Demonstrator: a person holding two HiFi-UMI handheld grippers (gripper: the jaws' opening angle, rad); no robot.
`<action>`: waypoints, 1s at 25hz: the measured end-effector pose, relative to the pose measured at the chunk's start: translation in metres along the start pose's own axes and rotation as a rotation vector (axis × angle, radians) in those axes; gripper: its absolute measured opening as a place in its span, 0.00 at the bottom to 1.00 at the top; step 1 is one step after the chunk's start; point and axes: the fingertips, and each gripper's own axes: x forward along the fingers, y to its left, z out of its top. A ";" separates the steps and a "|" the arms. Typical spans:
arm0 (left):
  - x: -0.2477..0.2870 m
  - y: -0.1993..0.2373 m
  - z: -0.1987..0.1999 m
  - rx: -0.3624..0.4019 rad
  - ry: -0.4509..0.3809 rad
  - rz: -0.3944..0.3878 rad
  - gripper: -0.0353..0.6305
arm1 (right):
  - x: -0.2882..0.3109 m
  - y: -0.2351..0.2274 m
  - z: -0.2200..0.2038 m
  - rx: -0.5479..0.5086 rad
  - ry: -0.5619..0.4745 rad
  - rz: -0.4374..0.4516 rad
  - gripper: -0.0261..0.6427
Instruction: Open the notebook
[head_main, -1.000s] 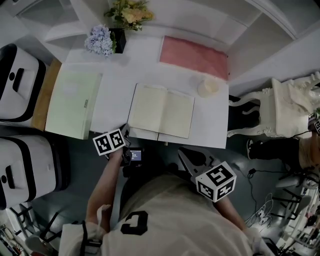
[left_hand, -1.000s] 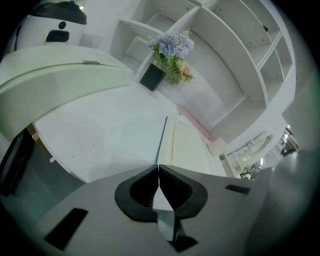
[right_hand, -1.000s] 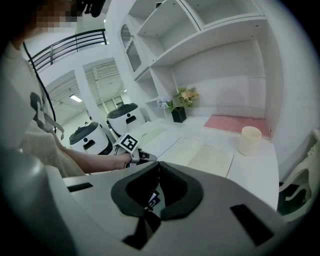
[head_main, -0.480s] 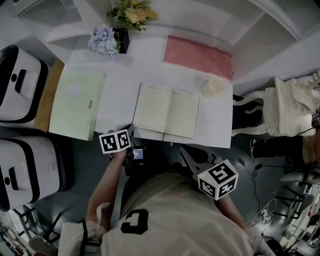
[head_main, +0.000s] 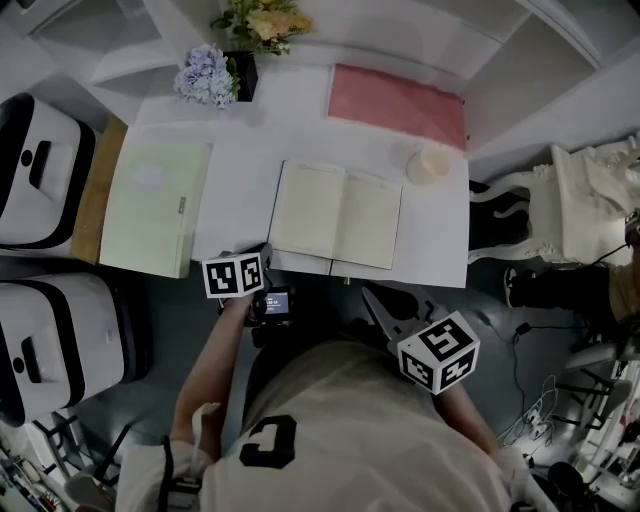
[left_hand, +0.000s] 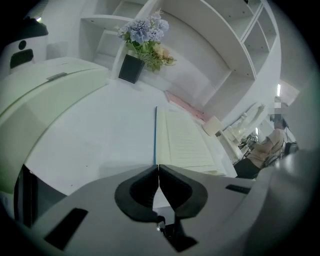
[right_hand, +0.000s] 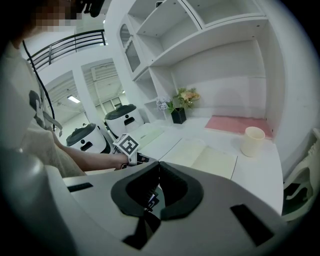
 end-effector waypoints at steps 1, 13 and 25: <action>0.000 0.000 0.000 0.001 0.006 -0.003 0.08 | 0.001 0.000 -0.001 0.001 0.004 0.001 0.07; 0.000 -0.001 0.000 -0.003 0.021 -0.014 0.08 | 0.007 0.004 0.002 -0.008 0.015 0.013 0.07; -0.001 0.000 -0.001 -0.016 0.014 -0.022 0.08 | 0.017 0.004 0.004 -0.007 0.033 0.026 0.07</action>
